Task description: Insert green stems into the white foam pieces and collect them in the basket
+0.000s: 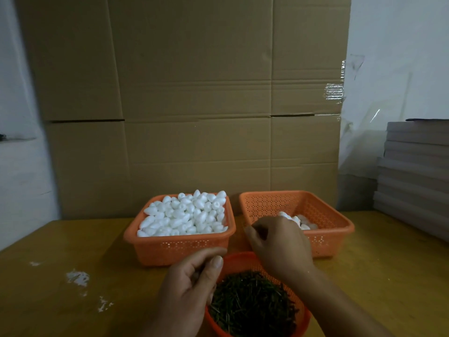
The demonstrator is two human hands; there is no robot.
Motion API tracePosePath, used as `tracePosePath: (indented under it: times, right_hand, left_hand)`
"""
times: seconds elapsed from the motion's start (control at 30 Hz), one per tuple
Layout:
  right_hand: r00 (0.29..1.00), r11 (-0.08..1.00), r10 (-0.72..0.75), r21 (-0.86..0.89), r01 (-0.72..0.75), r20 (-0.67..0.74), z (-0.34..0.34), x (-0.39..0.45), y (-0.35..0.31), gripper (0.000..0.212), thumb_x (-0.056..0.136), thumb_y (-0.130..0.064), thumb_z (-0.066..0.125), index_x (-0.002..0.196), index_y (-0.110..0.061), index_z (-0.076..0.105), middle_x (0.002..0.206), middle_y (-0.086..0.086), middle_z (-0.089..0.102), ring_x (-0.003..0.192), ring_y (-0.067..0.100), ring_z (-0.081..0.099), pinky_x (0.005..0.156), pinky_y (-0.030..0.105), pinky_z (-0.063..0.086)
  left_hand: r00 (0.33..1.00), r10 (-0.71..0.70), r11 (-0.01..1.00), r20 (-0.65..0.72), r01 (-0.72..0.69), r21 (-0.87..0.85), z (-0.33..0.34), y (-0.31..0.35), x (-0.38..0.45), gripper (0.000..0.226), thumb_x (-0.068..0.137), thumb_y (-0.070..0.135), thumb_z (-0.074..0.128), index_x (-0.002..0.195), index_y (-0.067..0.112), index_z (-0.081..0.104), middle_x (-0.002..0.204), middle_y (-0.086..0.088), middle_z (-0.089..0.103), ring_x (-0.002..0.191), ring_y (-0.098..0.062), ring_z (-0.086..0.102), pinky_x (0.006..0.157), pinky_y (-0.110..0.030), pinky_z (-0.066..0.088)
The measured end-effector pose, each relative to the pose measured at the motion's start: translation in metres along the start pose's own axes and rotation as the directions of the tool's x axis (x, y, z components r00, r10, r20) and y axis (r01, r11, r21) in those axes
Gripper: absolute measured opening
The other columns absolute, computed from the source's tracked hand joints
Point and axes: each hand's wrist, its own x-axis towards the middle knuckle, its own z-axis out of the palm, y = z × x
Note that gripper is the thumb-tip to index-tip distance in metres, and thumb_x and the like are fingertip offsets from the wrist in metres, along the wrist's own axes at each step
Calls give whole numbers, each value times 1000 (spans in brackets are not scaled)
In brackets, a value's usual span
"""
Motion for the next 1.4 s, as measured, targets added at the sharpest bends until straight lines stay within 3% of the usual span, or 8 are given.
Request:
tracePosePath:
  times: [0.17, 0.33, 0.47, 0.73, 0.83, 0.97, 1.2, 1.4]
  right_hand:
    - [987, 995, -99, -13, 101, 129, -5, -30, -7, 19, 92, -41, 53, 94, -35, 70, 80, -15, 70, 72, 6, 64, 65, 29, 52]
    - [926, 973, -229, 49, 225, 302, -5, -47, -5, 37, 90, -32, 51, 123, -43, 64, 113, -20, 70, 109, 7, 61, 96, 31, 47]
    - [914, 965, -260, 45, 259, 311, -5, -55, -4, 38, 88, -32, 50, 122, -44, 61, 113, -22, 68, 113, 4, 55, 100, 34, 40]
    - [924, 968, -248, 39, 247, 290, 1, -55, -3, 32, 88, -39, 50, 118, -42, 62, 109, -19, 69, 112, 5, 52, 100, 35, 37]
    - [925, 969, -243, 32, 245, 291, 1, -52, -2, 36, 88, -42, 50, 123, -46, 60, 115, -20, 68, 119, 5, 49, 105, 34, 34]
    - [930, 973, -226, 19, 230, 290, 0, -52, -1, 37, 88, -44, 52, 124, -48, 60, 116, -22, 68, 120, 5, 48, 107, 33, 34]
    - [929, 973, -223, 3, 233, 297, 3, -53, -2, 37, 87, -44, 50, 123, -51, 58, 114, -22, 67, 118, 4, 47, 103, 34, 35]
    - [928, 970, -222, -26, 240, 300, 3, -53, 2, 37, 88, -45, 49, 124, -49, 57, 112, -24, 67, 116, 2, 49, 100, 33, 37]
  left_hand:
    - [1000, -12, 1000, -3, 12, 29, -2, 3, 1, 26, 78, 54, 58, 98, 46, 73, 58, 3, 59, 58, -8, 58, 56, -19, 45]
    - [999, -6, 991, -39, 11, 133, -10, 0, 8, 28, 75, 54, 60, 102, 52, 69, 77, 6, 69, 72, -7, 67, 66, -25, 52]
    - [997, 29, 966, -70, -10, 260, -17, 2, 16, 19, 84, 44, 64, 102, 49, 67, 91, 16, 69, 82, -7, 70, 73, -33, 59]
    - [984, 121, 834, -127, -32, 550, -39, 7, 48, 20, 90, 22, 71, 104, 35, 63, 81, 12, 66, 76, 2, 62, 56, -8, 46]
    - [986, 134, 740, -101, -32, 671, -50, 3, 64, 20, 89, 27, 71, 104, 37, 62, 82, 26, 64, 76, 3, 60, 59, -9, 40]
    - [991, 77, 620, -107, 36, 784, -63, -5, 101, 17, 89, 26, 71, 106, 23, 69, 73, 13, 65, 75, -4, 61, 73, -28, 47]
    - [980, -191, 285, -57, 111, 952, -70, -4, 149, 19, 93, 36, 65, 93, 19, 72, 113, -3, 61, 113, -25, 57, 97, -40, 46]
    - [928, -361, 54, -92, 119, 991, -59, 1, 160, 44, 91, 45, 65, 124, 16, 64, 142, -2, 45, 129, -24, 47, 107, -41, 43]
